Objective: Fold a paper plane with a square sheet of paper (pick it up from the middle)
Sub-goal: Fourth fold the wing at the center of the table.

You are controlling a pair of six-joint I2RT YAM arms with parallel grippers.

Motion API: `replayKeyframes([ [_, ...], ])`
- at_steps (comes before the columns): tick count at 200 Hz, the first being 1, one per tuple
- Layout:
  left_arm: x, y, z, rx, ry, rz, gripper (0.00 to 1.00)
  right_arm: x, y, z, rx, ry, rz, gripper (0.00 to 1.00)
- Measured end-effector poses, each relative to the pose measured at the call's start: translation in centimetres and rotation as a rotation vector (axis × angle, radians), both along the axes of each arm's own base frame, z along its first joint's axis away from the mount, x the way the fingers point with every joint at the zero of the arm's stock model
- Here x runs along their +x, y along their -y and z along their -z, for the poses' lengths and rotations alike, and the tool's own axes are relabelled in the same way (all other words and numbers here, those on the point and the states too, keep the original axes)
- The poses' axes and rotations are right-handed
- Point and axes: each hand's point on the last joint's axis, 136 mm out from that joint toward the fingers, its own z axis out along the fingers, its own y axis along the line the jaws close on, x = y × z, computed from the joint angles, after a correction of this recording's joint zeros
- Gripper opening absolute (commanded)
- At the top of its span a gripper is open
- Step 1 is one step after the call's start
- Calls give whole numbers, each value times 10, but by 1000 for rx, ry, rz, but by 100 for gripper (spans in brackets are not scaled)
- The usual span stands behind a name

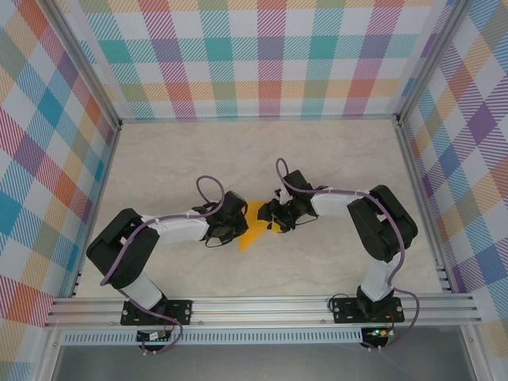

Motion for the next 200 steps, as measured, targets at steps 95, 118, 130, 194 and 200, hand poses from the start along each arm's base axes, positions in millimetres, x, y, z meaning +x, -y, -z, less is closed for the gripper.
replayKeyframes([
  [95, 0, 2, -1, -14, -2, 3, 0, 3, -10, -6, 50, -2, -23, 33],
  [118, 0, 2, -1, -17, -5, 3, 1, 1, -13, -8, 69, -5, -38, 24],
  [130, 0, 2, -1, -17, -7, 5, 3, 0, -14, -8, 75, -9, -41, 18],
  [194, -7, -9, -28, 38, 8, 57, 42, 3, -9, -8, 43, 16, -19, 1],
  [200, -5, -10, -36, 39, 27, 63, 46, 4, -8, -12, 35, 30, -11, 1],
])
